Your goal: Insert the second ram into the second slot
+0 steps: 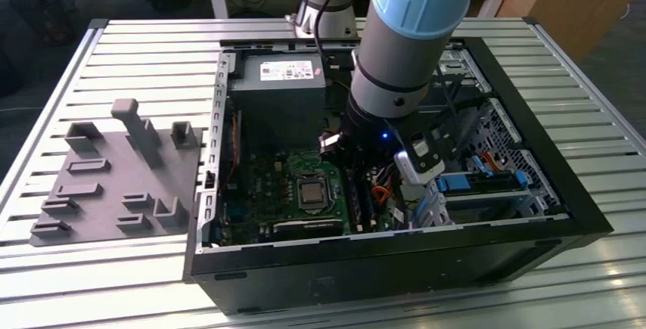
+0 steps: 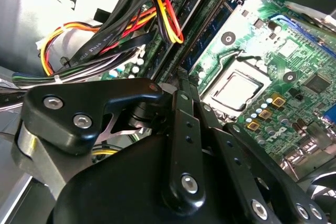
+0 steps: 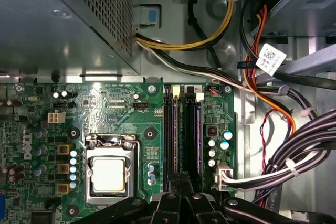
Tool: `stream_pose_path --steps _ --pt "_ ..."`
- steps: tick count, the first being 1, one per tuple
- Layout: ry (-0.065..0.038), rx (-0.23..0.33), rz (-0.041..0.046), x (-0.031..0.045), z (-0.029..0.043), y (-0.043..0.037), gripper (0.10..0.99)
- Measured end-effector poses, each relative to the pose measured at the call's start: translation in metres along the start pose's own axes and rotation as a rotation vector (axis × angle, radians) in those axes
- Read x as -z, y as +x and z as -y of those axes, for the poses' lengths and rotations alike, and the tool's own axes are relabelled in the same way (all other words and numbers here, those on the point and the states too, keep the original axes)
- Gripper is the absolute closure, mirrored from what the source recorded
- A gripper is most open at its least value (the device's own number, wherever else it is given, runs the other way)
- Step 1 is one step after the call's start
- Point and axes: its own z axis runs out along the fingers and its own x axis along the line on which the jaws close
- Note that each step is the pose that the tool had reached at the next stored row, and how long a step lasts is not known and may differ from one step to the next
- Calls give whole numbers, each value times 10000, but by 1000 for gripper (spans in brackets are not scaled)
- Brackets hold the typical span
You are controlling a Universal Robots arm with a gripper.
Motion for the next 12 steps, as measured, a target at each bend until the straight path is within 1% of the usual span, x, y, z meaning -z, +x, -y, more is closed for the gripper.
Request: stream_pose_path --steps 12 --pt "-2 -1 0 -35 2 -2 980"
